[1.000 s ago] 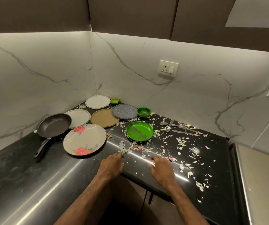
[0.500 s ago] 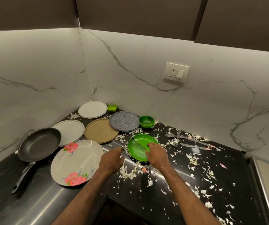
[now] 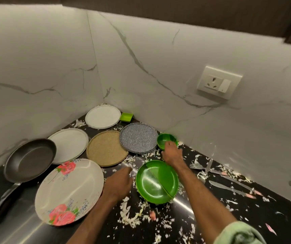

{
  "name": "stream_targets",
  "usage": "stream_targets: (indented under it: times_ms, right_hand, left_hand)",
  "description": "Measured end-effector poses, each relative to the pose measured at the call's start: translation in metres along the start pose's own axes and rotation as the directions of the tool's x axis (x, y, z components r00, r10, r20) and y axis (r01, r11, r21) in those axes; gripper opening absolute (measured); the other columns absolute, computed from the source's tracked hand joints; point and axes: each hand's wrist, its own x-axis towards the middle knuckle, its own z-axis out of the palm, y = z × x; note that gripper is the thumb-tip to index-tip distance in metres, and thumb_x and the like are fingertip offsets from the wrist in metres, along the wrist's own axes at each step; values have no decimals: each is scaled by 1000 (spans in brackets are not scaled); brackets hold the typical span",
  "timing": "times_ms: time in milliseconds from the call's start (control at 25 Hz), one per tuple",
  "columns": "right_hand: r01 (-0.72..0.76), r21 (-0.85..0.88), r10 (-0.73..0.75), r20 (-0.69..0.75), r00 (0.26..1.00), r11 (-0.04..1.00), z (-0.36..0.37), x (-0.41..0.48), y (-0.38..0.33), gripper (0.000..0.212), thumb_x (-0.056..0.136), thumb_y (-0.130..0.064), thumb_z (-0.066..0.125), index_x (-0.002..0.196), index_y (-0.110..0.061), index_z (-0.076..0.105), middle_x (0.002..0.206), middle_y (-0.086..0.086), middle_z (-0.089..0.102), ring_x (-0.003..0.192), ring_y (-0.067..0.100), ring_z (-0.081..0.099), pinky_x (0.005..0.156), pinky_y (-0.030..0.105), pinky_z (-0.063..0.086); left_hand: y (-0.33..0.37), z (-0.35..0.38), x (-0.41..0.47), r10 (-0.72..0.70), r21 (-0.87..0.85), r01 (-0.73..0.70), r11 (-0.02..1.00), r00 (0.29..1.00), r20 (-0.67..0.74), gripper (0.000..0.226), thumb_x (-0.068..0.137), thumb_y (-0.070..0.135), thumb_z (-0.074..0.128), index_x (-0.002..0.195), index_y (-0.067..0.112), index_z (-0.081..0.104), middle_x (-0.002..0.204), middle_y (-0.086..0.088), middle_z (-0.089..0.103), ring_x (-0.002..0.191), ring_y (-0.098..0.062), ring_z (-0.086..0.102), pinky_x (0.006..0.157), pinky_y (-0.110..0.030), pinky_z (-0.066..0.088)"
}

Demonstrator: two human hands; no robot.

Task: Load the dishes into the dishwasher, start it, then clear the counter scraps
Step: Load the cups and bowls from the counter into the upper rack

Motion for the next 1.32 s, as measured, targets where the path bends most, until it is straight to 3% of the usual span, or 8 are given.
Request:
stream_targets:
  times_ms: [240,520,760,920,1000,1120,1240,1320]
  right_hand:
    - [51,-206,-35,78,996,977,15,14,25,33,97,-11,52,129,-14,56,135,8,55,129,25,47,111,57,32]
    - [-26,-186,-8,-180,984,982,42,-77,53,29,98,-18,51,126,-21,58,126,-1,63,120,19,53,112,48,29]
    - [-126,22,122,-461,879,992,57,-222,46,39,93,-4,52,124,-25,62,118,-9,68,111,9,58,106,37,34]
    - [-221,236,317,-540,780,946,80,-334,24,38,82,-1,67,114,-23,69,105,-7,72,98,12,65,91,34,50]
    - [-204,489,473,-525,707,848,91,-389,14,29,83,-2,68,107,-18,70,99,-5,72,92,12,65,83,29,51]
    - [-124,791,666,-406,625,599,102,-467,4,23,87,-3,69,97,-23,69,89,-9,72,83,4,64,77,23,49]
    - [92,974,815,-225,535,208,115,-533,4,19,89,0,66,102,-15,67,94,4,73,89,13,64,82,31,53]
    - [349,928,877,-58,477,-128,122,-572,7,23,87,-9,65,110,-5,64,99,15,71,92,24,66,80,37,57]
  left_hand:
    - [-1,9,-12,-28,10,27,1000,999,34,32,97,38,49,125,25,53,121,6,63,110,-15,60,85,-35,49]
    - [30,20,-13,88,-125,-78,989,993,77,39,96,41,53,134,33,50,129,17,61,110,-7,61,92,-33,50]
    - [77,38,-40,337,-397,-249,884,926,170,43,96,39,59,137,27,51,128,13,61,106,-5,61,93,-31,52]
    - [104,53,-90,496,-709,-185,680,829,259,37,95,33,64,129,27,53,125,9,63,114,-6,61,95,-31,53]
    - [116,63,-123,545,-804,-76,590,772,327,35,94,25,65,128,22,53,126,4,63,115,-10,61,93,-29,53]
    - [135,79,-181,611,-844,123,523,636,471,38,93,28,63,129,17,55,121,-1,68,106,-9,66,85,-30,56]
    - [157,92,-240,641,-806,292,514,493,588,42,89,39,65,124,17,58,118,-5,69,107,-18,66,82,-40,59]
    - [168,103,-275,626,-769,386,509,448,639,45,86,36,63,123,11,60,119,-10,68,110,-23,66,84,-40,59]
